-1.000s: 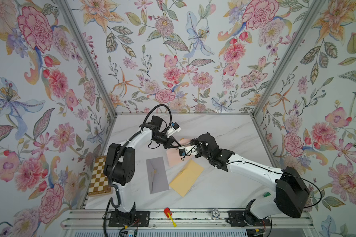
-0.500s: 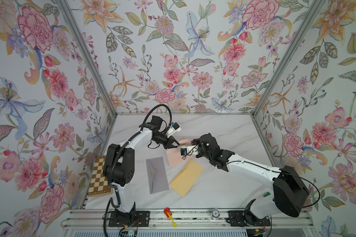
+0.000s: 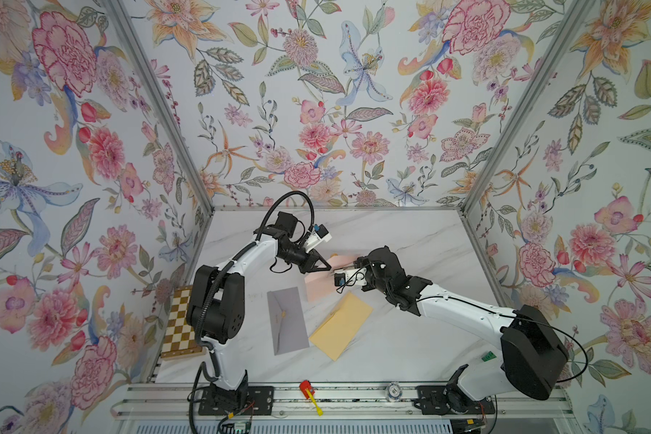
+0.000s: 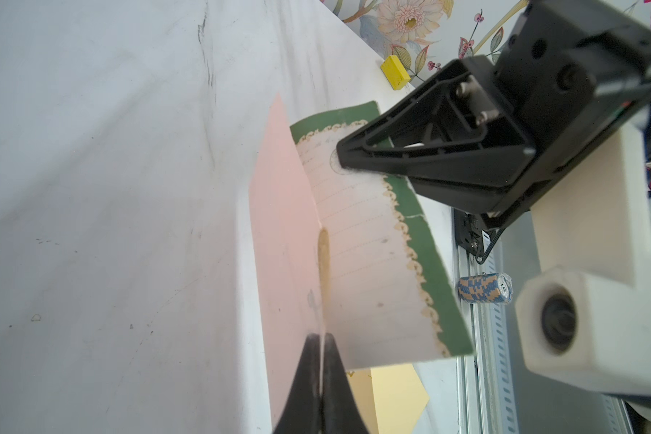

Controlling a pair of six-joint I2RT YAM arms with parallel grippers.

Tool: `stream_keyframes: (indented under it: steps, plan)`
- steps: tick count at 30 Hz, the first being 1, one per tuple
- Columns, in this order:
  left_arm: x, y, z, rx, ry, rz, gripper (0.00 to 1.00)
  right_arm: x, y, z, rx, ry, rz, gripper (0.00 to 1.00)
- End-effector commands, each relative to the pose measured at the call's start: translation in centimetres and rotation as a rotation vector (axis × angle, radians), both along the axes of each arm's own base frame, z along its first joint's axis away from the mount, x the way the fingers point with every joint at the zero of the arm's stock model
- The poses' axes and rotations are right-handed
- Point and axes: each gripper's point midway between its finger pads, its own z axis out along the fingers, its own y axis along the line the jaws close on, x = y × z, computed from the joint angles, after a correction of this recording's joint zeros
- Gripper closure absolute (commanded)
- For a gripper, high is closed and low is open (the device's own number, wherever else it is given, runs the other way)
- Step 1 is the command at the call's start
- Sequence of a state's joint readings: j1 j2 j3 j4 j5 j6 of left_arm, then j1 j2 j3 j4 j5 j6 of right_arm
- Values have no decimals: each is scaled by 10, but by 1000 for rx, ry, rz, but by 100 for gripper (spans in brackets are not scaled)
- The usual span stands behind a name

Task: Fold the letter paper in half and place it into the envelope
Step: Place the letter paper in the envelope.

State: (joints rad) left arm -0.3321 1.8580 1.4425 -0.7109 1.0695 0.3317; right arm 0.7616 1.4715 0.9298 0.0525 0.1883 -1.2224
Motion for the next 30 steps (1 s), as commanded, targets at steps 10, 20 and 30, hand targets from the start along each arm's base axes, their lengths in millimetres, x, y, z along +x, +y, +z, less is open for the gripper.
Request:
stream_keyframes:
  steps: [10,20,30]
  plan:
    - [-19,-15,22,-27,-32,-29,100,-20,13,-17,67,202,52,100]
    - [-27,-19,23,-20,-34,-33,100,-21,18,-20,96,215,57,100]
    - [-31,-19,19,-13,-28,-35,100,-20,10,-26,64,212,31,100]
